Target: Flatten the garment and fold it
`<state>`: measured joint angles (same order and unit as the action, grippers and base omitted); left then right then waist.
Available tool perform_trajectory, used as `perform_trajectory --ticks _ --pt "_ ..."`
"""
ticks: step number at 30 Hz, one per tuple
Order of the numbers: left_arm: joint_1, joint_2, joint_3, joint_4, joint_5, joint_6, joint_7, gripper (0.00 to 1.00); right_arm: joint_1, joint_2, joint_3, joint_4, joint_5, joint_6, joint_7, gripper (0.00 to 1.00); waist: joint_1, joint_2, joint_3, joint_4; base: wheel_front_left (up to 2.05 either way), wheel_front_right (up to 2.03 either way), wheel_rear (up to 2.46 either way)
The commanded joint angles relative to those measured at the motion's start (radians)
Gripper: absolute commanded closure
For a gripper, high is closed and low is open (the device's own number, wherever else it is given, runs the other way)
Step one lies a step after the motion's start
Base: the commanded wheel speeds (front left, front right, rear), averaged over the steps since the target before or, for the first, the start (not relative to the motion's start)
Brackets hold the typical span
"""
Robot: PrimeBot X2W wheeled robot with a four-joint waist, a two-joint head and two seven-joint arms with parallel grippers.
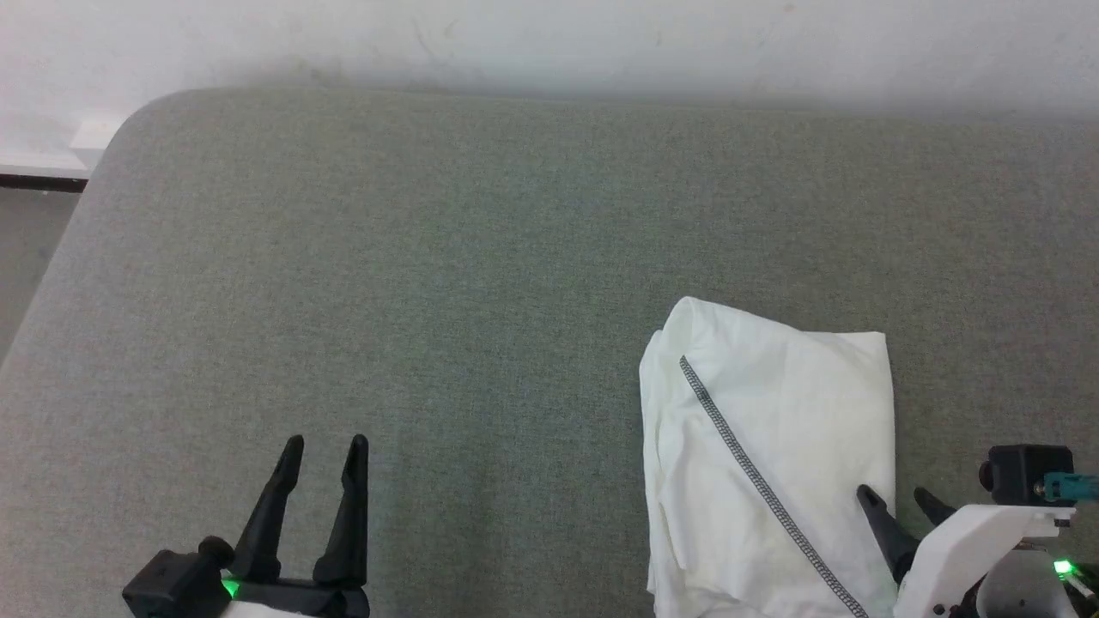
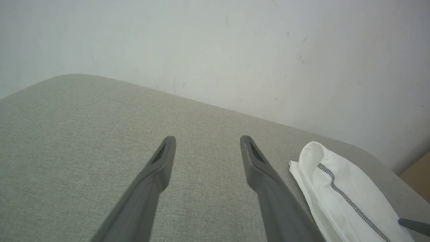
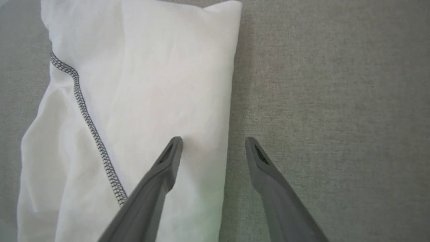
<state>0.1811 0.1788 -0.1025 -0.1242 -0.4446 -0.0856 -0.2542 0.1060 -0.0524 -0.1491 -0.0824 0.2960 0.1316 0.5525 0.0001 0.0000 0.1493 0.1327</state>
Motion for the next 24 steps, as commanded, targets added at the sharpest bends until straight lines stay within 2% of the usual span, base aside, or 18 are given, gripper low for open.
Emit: perform_trajectory --ticks 1,9,10,11,12,13,17,21,24 --pt "-0.004 0.006 0.004 -0.007 0.001 0.004 0.001 0.0 -0.015 0.002 0.002 0.013 0.002 -0.001 -0.008 0.0 -0.0001 0.0 0.006 0.002 0.0 0.0 0.0" --pt "-0.018 0.016 -0.002 -0.012 0.0 0.005 0.01 0.0 -0.123 0.002 0.061 0.225 0.014 -0.001 -0.059 0.0 -0.0001 0.0 0.015 0.013 0.0 0.0 0.0" --pt "-0.02 0.016 -0.004 -0.013 0.001 0.006 0.012 0.0 -0.135 0.002 0.069 0.251 0.025 -0.001 -0.06 0.24 -0.0001 0.0 0.015 0.014 0.0 0.0 0.0" --pt "-0.022 0.017 -0.006 -0.015 0.002 0.006 0.013 0.0 -0.146 0.002 0.071 0.276 0.034 -0.001 -0.06 0.62 -0.0001 0.0 0.014 0.014 0.0 0.0 0.0" --pt "-0.025 0.017 -0.009 -0.017 0.003 0.006 0.014 0.0 -0.156 0.002 0.074 0.297 0.03 -0.001 -0.061 0.89 -0.0001 0.0 0.013 0.015 0.0 0.0 0.0" --pt "-0.029 0.017 -0.013 -0.018 0.004 0.005 0.016 0.0 -0.165 0.002 0.077 0.313 0.023 -0.001 -0.064 1.0 -0.0001 0.0 0.012 0.016 0.0 0.0 0.0" --pt "-0.038 0.015 -0.024 -0.019 0.007 0.008 0.02 0.0 -0.196 0.002 0.074 0.337 -0.003 -0.001 -0.084 1.0 -0.0001 0.0 0.0 0.012 0.0 0.0 0.0" --pt "-0.036 0.01 -0.023 -0.027 0.01 0.017 0.017 0.0 -0.216 -0.002 0.076 0.302 -0.041 -0.001 -0.083 1.0 -0.0001 0.0 -0.013 -0.011 0.0 0.0 0.0" --pt "-0.033 0.007 -0.023 -0.034 0.009 0.02 0.014 0.0 -0.241 -0.032 0.079 0.261 -0.061 -0.001 -0.054 1.0 -0.0001 0.0 -0.014 -0.04 0.0 0.0 0.0"
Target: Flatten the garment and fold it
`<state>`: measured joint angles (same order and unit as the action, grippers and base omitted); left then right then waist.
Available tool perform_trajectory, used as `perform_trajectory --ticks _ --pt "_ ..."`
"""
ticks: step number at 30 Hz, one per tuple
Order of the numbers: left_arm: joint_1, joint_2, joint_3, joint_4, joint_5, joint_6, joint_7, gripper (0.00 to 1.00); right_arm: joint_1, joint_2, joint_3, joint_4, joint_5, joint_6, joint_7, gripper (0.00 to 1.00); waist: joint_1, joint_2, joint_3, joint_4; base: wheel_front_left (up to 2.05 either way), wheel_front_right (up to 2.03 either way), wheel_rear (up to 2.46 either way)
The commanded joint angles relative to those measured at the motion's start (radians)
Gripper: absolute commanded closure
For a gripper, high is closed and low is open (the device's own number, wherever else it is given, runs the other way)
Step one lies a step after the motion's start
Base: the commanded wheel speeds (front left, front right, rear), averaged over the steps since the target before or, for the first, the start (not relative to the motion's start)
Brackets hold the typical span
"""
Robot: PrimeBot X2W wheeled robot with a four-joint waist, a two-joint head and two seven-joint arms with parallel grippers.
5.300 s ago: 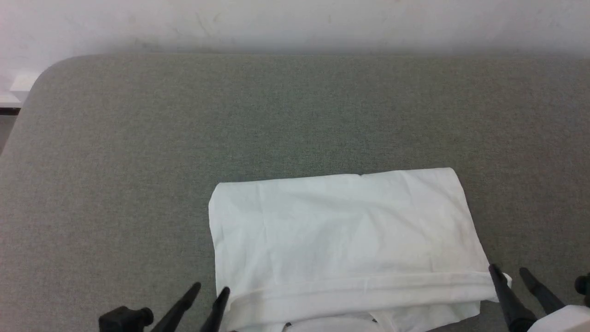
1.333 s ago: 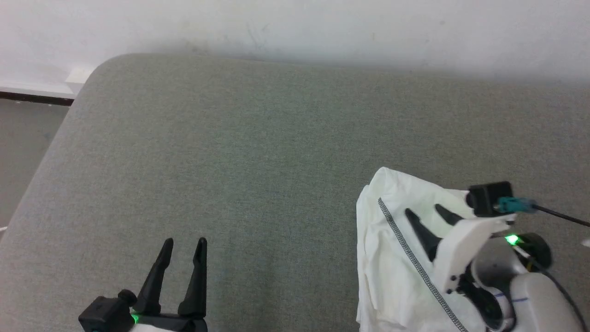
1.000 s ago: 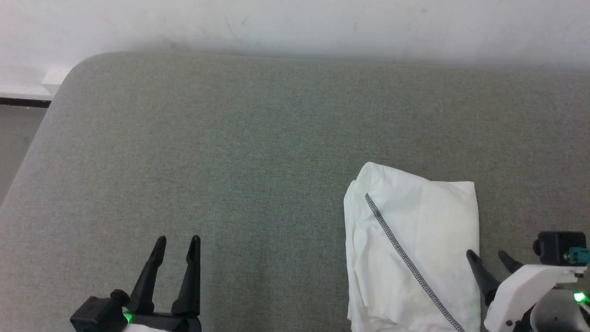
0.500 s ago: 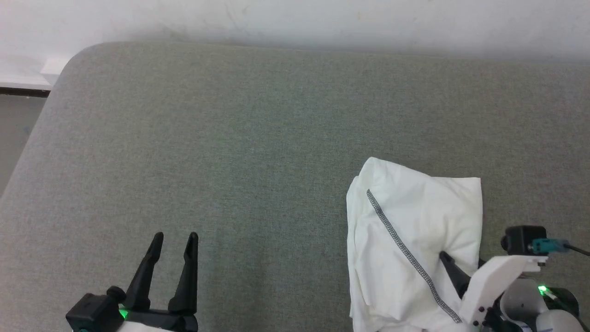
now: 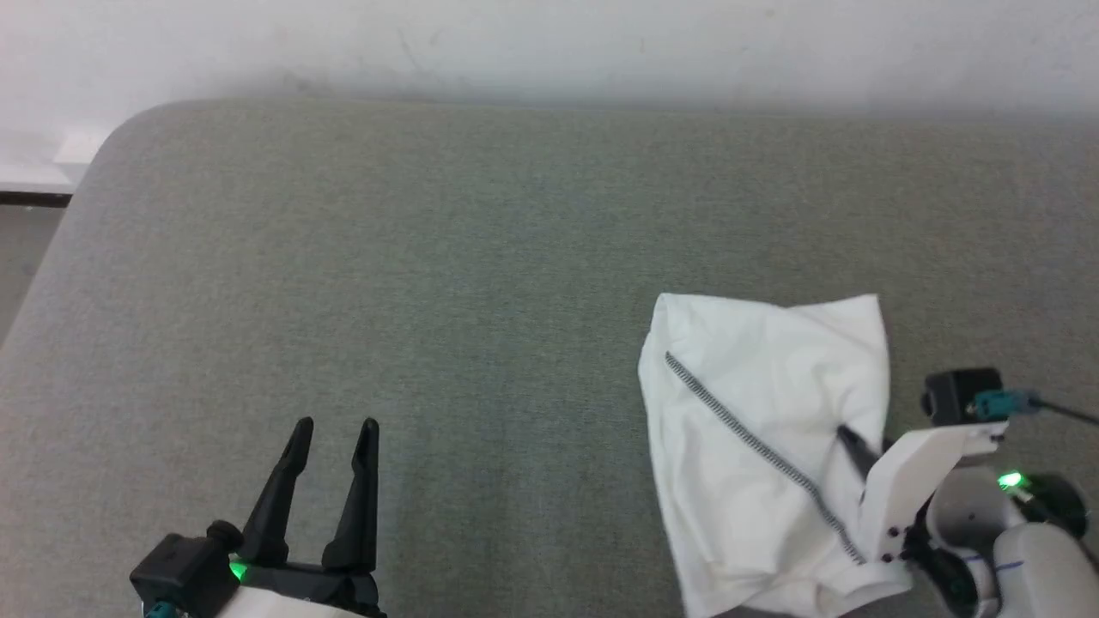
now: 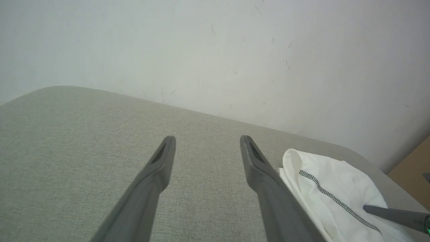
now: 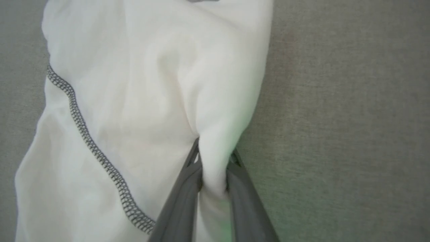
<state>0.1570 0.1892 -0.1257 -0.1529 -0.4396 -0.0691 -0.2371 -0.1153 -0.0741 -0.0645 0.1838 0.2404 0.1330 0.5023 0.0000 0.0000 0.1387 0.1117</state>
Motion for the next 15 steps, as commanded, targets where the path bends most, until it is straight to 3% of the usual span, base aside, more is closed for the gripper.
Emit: perform_trajectory --ticks 1,15 --pt "-0.009 -0.004 0.0 -0.006 0.004 0.004 -0.003 0.0 -0.029 -0.027 -0.004 -0.019 -0.015 -0.002 0.01 1.0 0.0 0.0 -0.002 -0.03 0.0 0.0 0.0" --pt "-0.067 0.025 0.005 -0.061 0.014 0.001 -0.006 0.0 -0.219 -0.229 0.088 -0.147 -0.061 -0.002 0.185 1.0 0.0 0.0 0.107 -0.2 0.0 0.0 0.0"
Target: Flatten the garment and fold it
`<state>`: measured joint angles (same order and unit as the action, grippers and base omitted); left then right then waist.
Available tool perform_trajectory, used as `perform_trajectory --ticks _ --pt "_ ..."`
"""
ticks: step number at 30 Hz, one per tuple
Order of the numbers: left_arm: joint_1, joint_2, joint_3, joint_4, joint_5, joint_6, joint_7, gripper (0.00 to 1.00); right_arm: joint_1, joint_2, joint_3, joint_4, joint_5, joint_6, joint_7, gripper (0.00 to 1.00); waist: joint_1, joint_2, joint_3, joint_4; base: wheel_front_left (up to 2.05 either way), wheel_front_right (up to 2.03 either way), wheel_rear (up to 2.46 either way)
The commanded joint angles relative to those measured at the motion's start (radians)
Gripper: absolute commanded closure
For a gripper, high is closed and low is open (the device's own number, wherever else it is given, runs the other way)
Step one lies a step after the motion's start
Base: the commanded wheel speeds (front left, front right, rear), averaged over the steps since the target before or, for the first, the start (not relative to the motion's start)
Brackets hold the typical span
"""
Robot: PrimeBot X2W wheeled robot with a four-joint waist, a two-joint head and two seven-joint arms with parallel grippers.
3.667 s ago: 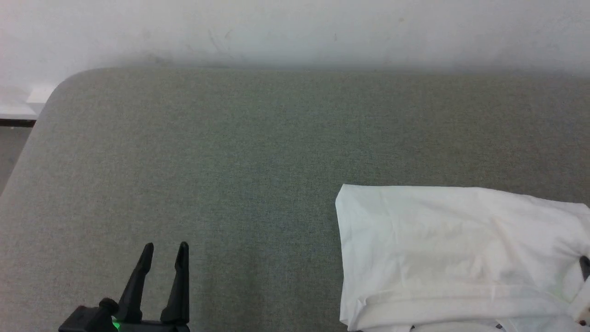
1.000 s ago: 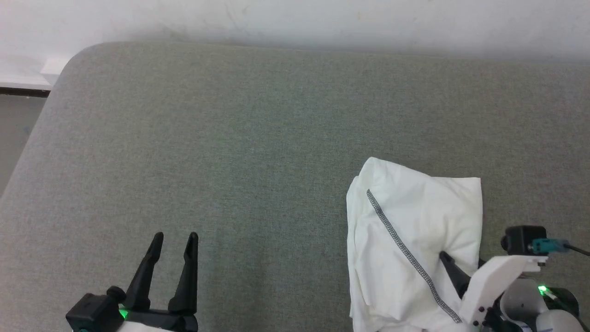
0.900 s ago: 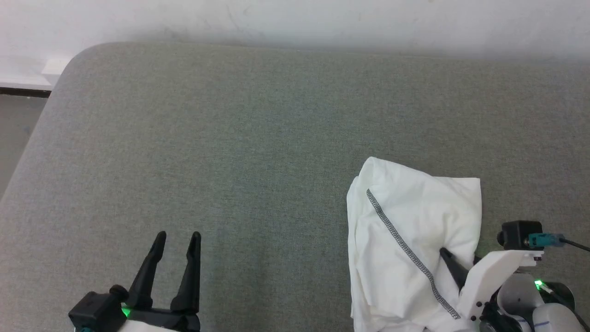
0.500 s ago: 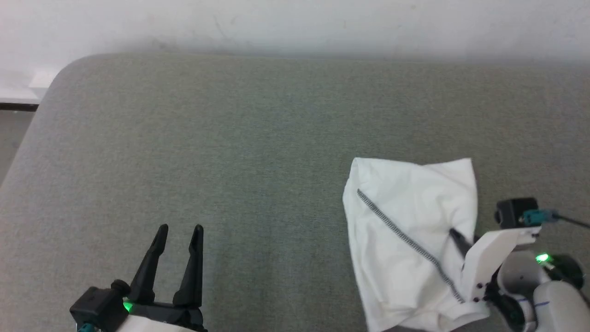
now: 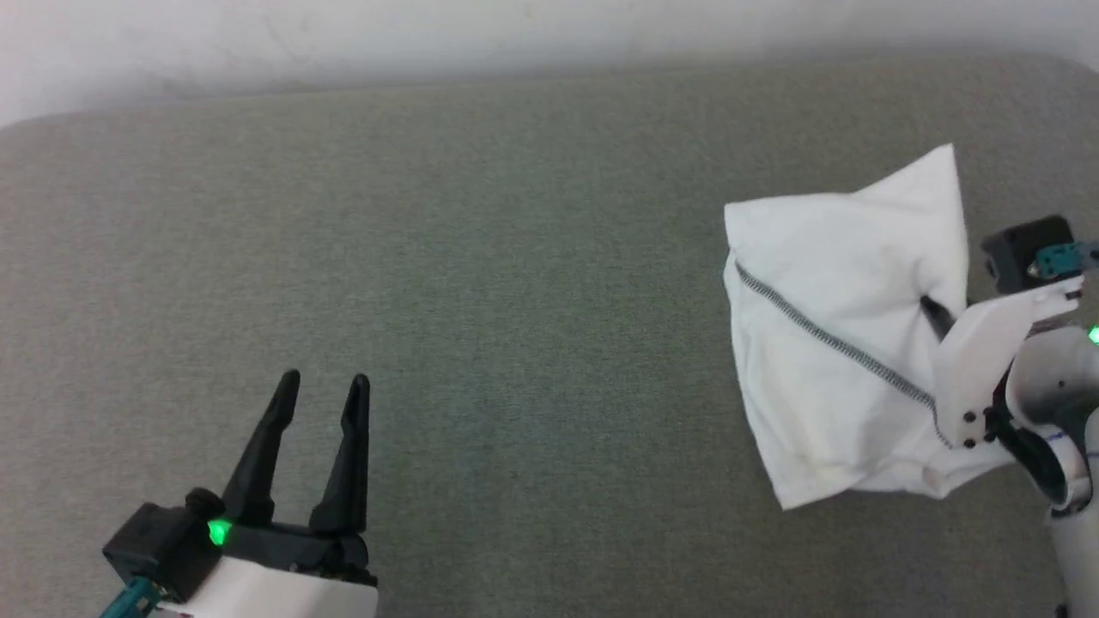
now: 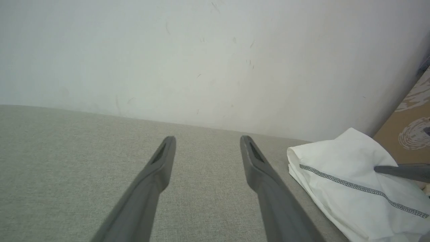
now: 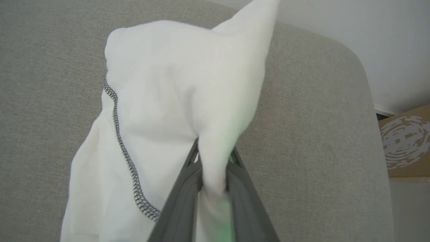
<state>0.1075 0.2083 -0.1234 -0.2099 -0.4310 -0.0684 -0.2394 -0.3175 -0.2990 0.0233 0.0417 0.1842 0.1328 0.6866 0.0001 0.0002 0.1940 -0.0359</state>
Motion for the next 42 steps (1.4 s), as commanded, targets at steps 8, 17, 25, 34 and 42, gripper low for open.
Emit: perform_trajectory --ticks 8,17,25,34,42 --pt "-0.066 0.043 0.01 -0.051 0.011 -0.006 0.011 0.0 -0.136 -0.059 0.059 -0.004 -0.013 -0.002 0.01 1.0 -0.0001 -0.0002 0.144 -0.159 0.0 0.0 0.0" --pt "-0.087 0.085 0.03 -0.106 0.014 -0.003 0.034 0.0 -0.234 -0.097 0.1 0.019 -0.029 -0.002 -0.019 1.0 -0.0001 -0.0002 0.222 -0.256 0.0 0.0 0.0" --pt "-0.107 0.123 0.056 -0.182 0.03 -0.002 0.031 0.0 -0.291 -0.171 0.104 0.045 -0.059 -0.002 -0.096 1.0 -0.0001 -0.0002 0.305 -0.275 0.0 0.0 0.0" --pt "-0.119 0.148 0.094 -0.246 0.056 0.006 0.01 0.0 -0.33 -0.242 0.062 0.101 -0.12 -0.002 -0.154 1.0 -0.0001 -0.0002 0.381 -0.244 0.0 0.0 0.0" --pt "-0.116 0.165 0.122 -0.262 0.064 0.007 -0.001 0.0 -0.346 -0.276 -0.005 0.141 -0.181 -0.002 -0.166 1.0 -0.0001 -0.0002 0.437 -0.217 0.0 0.0 0.0"
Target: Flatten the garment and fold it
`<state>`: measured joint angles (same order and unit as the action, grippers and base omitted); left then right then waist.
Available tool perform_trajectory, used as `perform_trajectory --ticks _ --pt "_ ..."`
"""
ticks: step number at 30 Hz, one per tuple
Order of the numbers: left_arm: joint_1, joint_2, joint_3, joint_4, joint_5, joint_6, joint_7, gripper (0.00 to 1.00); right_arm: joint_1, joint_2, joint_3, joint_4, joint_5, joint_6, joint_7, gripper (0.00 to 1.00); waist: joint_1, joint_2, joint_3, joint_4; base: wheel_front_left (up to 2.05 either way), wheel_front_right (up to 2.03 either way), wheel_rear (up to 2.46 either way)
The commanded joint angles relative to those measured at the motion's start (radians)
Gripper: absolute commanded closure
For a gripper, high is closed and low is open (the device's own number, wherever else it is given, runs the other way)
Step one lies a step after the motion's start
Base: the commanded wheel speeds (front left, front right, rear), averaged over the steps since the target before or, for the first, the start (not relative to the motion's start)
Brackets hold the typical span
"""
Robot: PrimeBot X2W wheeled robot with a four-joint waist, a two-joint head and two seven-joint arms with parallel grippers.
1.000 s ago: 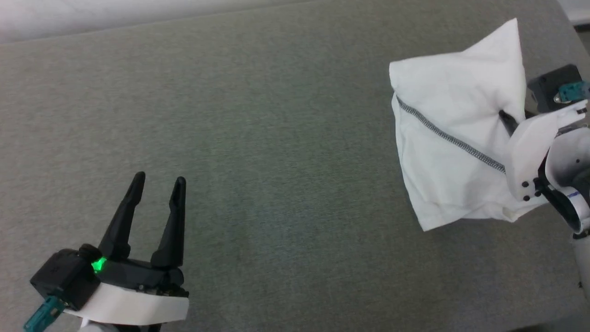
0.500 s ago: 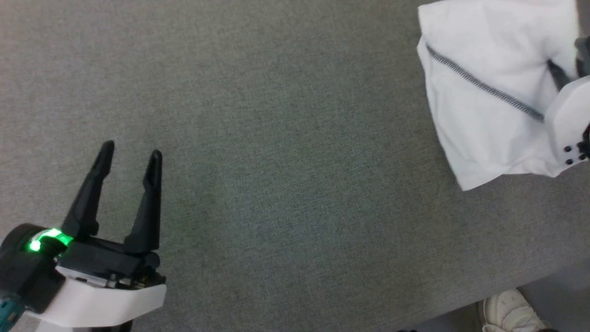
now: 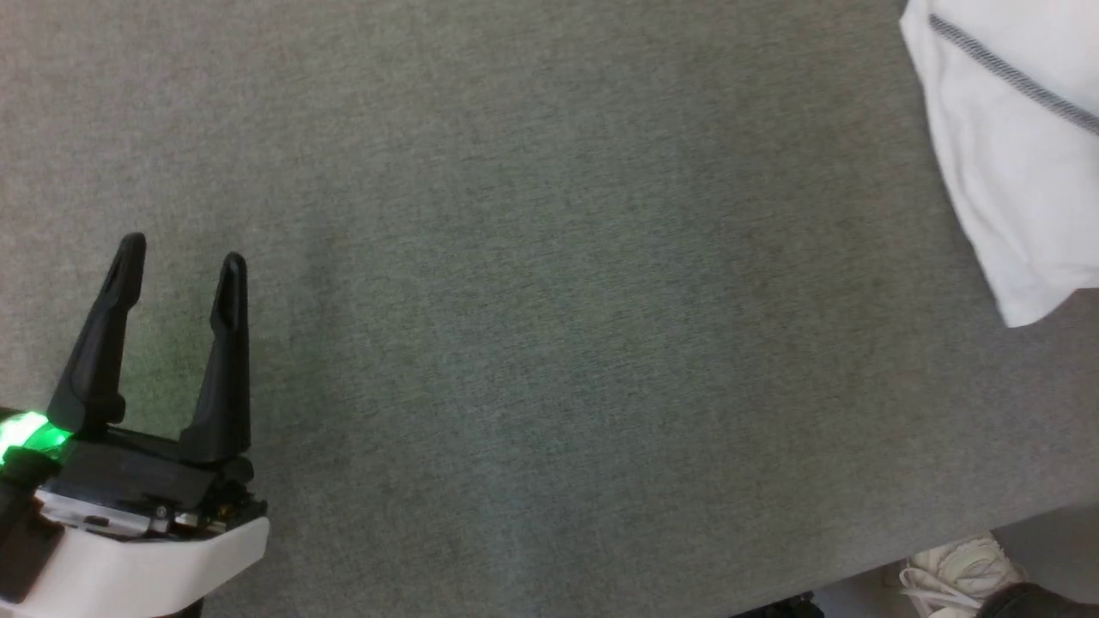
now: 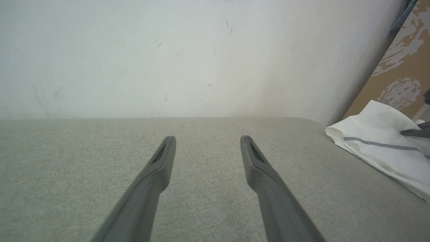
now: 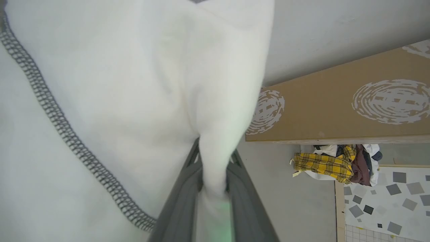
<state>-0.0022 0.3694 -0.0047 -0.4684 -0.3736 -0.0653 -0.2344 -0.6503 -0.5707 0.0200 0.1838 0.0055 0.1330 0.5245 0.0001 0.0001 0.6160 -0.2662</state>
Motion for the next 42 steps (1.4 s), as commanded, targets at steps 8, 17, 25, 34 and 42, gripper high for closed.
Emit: perform_trajectory --ticks 8,17,25,34,42 --pt "-0.013 0.009 0.016 -0.013 0.011 0.004 -0.014 0.0 -0.002 -0.012 -0.059 0.029 -0.069 -0.002 -0.011 1.0 -0.0001 -0.0001 0.047 0.032 0.0 0.0 0.0" --pt "-0.021 -0.016 0.038 -0.012 0.001 0.02 -0.021 0.0 -0.016 0.008 -0.065 0.054 -0.116 -0.002 -0.033 0.0 -0.0001 -0.0001 0.04 0.03 0.0 0.0 0.0" --pt "-0.037 -0.069 0.065 -0.013 0.007 0.018 -0.027 0.0 -0.011 -0.01 -0.07 0.091 -0.12 -0.002 -0.062 0.0 -0.0001 -0.0001 -0.018 0.033 0.0 0.0 0.0" --pt "-0.02 -0.148 0.062 0.066 0.049 0.0 -0.027 0.0 0.048 0.014 -0.105 0.11 -0.125 -0.002 -0.142 0.0 -0.0001 -0.0001 -0.166 0.057 0.0 0.0 0.0" --pt "0.01 -0.211 0.073 0.13 0.1 -0.009 -0.027 0.0 0.137 0.151 -0.174 0.05 -0.101 -0.002 -0.245 0.0 -0.0001 -0.0001 -0.321 0.115 0.0 0.0 0.0"
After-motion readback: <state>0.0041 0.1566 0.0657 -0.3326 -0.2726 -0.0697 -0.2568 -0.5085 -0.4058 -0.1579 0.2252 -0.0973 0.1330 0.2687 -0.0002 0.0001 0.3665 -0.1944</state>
